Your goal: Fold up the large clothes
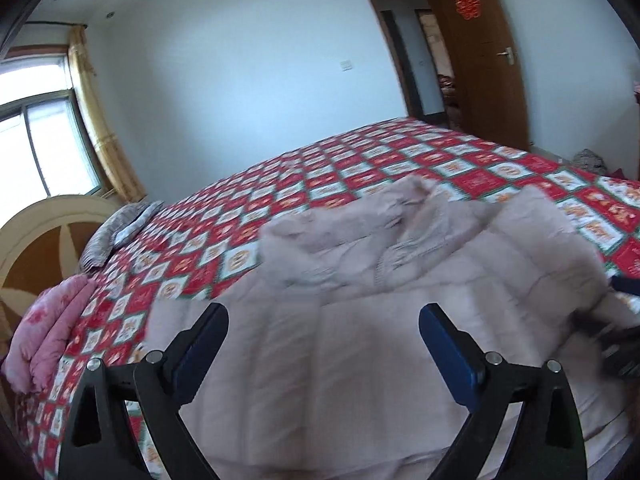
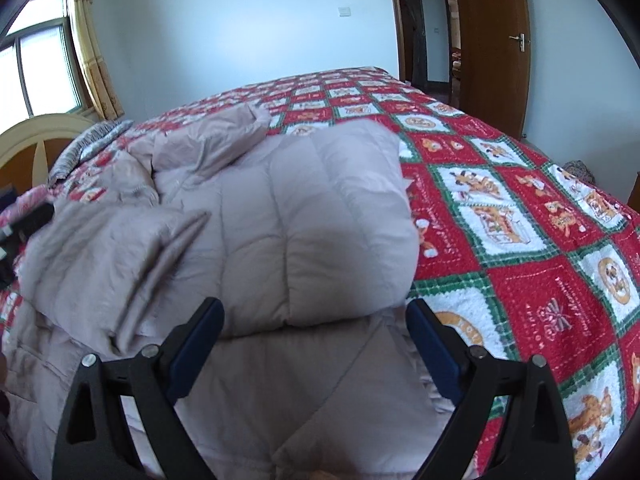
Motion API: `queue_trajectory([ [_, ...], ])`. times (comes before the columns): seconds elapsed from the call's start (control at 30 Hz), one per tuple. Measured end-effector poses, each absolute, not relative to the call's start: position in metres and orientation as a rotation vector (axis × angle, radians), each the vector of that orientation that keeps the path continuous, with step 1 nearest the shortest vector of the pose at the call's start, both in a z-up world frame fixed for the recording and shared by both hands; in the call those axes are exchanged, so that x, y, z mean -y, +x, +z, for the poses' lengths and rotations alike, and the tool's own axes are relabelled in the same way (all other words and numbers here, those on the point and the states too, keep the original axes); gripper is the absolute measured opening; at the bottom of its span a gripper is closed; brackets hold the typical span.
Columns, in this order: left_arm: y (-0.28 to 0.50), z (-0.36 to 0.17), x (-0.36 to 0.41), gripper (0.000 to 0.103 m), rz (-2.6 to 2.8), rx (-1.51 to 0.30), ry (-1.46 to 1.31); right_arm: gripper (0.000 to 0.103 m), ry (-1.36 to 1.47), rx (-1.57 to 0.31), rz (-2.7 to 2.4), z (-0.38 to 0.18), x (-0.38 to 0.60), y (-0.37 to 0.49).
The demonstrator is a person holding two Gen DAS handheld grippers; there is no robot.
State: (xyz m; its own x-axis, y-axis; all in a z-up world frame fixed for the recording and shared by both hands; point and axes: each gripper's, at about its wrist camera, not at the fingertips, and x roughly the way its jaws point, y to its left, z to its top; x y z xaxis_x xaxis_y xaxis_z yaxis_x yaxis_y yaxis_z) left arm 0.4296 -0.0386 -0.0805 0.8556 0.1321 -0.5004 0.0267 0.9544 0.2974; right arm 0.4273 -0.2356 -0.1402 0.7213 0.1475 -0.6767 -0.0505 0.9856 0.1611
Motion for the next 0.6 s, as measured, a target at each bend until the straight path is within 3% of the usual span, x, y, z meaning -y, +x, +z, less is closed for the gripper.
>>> queue_trajectory([
  [0.17,0.435,-0.091,-0.028,0.097,0.165,-0.605,0.222,0.094,0.228,-0.783,0.300,-0.115,0.206,0.433],
  [0.23,0.435,-0.092,-0.048,0.097,0.184,-0.630,0.166,0.087,0.234,-0.855,0.370,-0.125,0.186,0.446],
  [0.27,0.435,-0.094,-0.052,0.097,0.186,-0.636,0.150,0.079,0.227,-0.890,0.383,-0.132,0.177,0.453],
  [0.33,0.433,-0.097,-0.061,0.097,0.188,-0.648,0.124,0.048,0.198,-0.931,0.384,-0.144,0.163,0.462],
  [0.37,0.431,-0.099,-0.064,0.097,0.184,-0.657,0.114,0.040,0.199,-0.935,0.396,-0.145,0.161,0.462],
  [0.4,0.432,-0.100,-0.066,0.097,0.183,-0.661,0.110,0.019,0.213,-0.935,0.417,-0.145,0.160,0.460],
  [0.5,0.433,-0.104,-0.071,0.097,0.190,-0.665,0.118,0.009,0.180,-0.917,0.403,-0.138,0.162,0.451],
  [0.6,0.439,-0.109,-0.081,0.097,0.200,-0.685,0.087,0.008,0.128,-0.895,0.342,-0.132,0.175,0.441],
])
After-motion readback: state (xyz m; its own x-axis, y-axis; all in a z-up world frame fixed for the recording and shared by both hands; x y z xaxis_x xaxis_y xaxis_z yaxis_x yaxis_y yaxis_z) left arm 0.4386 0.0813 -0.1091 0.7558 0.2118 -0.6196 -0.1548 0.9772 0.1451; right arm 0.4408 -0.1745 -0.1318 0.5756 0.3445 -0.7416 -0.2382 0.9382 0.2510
